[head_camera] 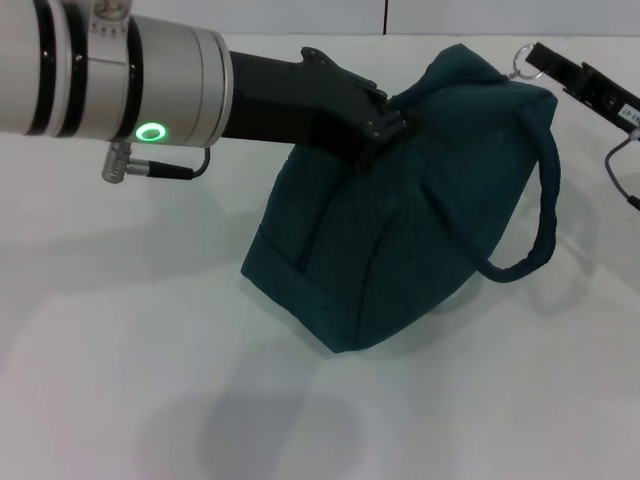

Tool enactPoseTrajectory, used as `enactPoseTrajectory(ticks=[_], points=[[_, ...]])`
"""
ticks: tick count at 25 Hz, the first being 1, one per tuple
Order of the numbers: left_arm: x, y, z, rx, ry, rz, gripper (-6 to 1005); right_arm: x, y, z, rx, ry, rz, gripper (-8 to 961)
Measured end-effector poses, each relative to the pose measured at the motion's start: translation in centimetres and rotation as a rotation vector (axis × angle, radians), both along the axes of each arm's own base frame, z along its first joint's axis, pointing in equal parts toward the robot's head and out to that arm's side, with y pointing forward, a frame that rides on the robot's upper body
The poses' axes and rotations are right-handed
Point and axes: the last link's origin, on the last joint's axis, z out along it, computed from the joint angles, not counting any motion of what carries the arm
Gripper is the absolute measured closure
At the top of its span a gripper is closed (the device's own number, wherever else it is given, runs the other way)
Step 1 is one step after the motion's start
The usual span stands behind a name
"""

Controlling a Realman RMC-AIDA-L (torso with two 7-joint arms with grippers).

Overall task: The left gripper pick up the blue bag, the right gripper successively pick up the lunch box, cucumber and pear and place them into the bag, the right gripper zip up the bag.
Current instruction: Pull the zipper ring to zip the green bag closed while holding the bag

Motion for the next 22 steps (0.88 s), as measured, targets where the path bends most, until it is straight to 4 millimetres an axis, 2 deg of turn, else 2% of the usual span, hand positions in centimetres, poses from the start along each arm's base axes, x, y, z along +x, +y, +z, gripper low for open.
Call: enactPoseTrajectory(ticks=[12,22], points=[[0.8,-0.2,0.3,0.009,-0.043,-0.053,953,0.6,-0.2,-0.2,-0.019,0.023,-0.043,920],[1.3,-0.6,1.1,0.013,-0.113,-0.099,953,0.3,-0.8,-0.3,-0.131,0.212,-0.107,920]])
